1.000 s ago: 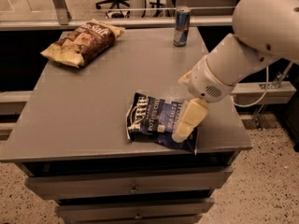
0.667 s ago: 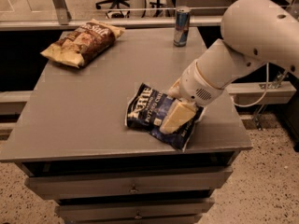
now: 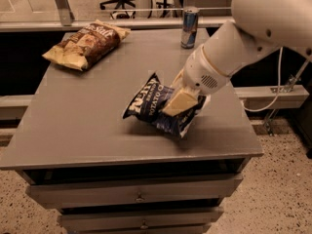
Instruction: Move blue chip bag near brown chip bag
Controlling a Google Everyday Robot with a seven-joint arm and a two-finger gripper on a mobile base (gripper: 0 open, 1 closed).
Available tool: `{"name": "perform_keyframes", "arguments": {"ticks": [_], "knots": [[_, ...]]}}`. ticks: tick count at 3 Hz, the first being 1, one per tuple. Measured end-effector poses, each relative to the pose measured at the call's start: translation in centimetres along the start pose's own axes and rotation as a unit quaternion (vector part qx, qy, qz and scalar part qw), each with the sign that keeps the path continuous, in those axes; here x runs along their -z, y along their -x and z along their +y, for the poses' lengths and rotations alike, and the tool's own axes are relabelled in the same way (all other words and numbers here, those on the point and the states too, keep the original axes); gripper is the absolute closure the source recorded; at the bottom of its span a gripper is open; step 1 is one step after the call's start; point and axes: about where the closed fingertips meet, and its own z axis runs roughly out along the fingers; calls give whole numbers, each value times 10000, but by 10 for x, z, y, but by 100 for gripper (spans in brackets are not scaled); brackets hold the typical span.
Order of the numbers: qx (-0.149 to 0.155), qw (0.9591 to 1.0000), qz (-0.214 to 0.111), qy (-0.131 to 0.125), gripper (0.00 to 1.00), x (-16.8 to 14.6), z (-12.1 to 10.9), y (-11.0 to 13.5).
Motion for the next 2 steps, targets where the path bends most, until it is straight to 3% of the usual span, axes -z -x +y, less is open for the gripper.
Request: {"name": "perform_keyframes", "arguments": {"ticks": [1,2], "knots": [[144,9988,-103,-463,100,41,-27,19],[149,9987,-110,-470,100,42,-27,20]]}}
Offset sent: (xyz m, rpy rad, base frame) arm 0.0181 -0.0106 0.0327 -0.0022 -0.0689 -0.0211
